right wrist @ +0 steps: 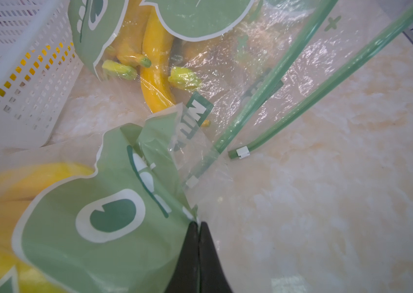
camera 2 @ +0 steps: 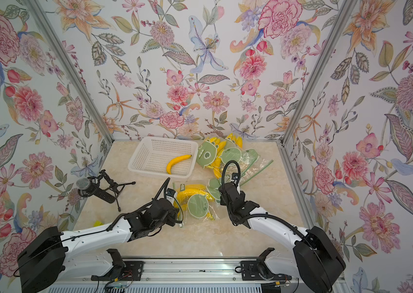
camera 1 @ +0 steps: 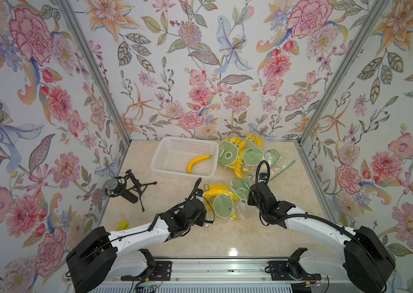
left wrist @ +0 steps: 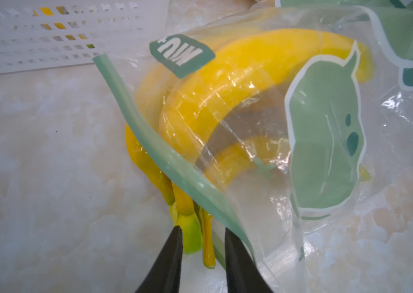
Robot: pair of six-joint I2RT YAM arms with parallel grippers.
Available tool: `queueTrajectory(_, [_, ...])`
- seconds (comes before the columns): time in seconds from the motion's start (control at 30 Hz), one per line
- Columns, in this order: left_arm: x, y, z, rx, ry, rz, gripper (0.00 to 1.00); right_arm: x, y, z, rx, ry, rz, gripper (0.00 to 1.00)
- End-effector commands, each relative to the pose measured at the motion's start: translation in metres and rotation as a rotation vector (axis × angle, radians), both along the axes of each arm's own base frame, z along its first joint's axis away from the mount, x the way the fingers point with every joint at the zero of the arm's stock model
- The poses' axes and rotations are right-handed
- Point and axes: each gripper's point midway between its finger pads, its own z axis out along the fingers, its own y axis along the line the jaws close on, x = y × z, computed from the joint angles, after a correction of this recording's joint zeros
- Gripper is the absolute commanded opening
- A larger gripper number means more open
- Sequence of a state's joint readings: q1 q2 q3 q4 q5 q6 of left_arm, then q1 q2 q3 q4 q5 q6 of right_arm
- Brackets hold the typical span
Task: Open the zip-top bag and take out the banana
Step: Pick up the banana from the zipper food storage bag.
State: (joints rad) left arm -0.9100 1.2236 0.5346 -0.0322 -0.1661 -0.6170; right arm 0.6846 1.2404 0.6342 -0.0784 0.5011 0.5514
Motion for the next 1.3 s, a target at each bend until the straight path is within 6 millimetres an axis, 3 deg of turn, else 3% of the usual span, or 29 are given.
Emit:
queueTrajectory(0.0, [-0.009,0.001,-0.013,0.015,0.036,-0.017,0.24,0.003,0.002,0.004,0.019,0.000,-0.009,0.00])
queueTrajectory(0.17, [-0.014,-0.013,-0.013,-0.032,0.052,-0.066,0.17,0.003,0.002,0.003,0.019,0.002,-0.007,0.00])
queueTrajectory(0.37, [-0.013,-0.021,-0.018,-0.024,0.063,-0.096,0.17,0.003,0.002,0.003,0.016,0.003,-0.008,0.00])
queueTrajectory(0.6, [-0.008,-0.015,-0.041,0.067,0.098,-0.063,0.24,0.002,0.001,0.003,0.019,0.001,-0.010,0.00])
queueTrajectory(0.73, [-0.002,-0.007,-0.045,0.115,0.091,-0.013,0.34,0.001,0.000,0.003,0.020,0.002,-0.010,0.00])
queueTrajectory(0.87, [0.003,-0.004,-0.039,0.126,0.066,0.009,0.36,0.001,0.000,0.003,0.020,0.001,-0.009,0.00])
queueTrajectory(1.1, [0.016,-0.009,-0.006,0.115,-0.021,0.005,0.38,0.001,0.000,0.002,0.020,0.005,-0.008,0.00])
queueTrajectory(1.27, [0.021,-0.009,-0.017,0.174,-0.010,0.002,0.39,0.001,0.000,0.002,0.022,0.004,-0.009,0.00])
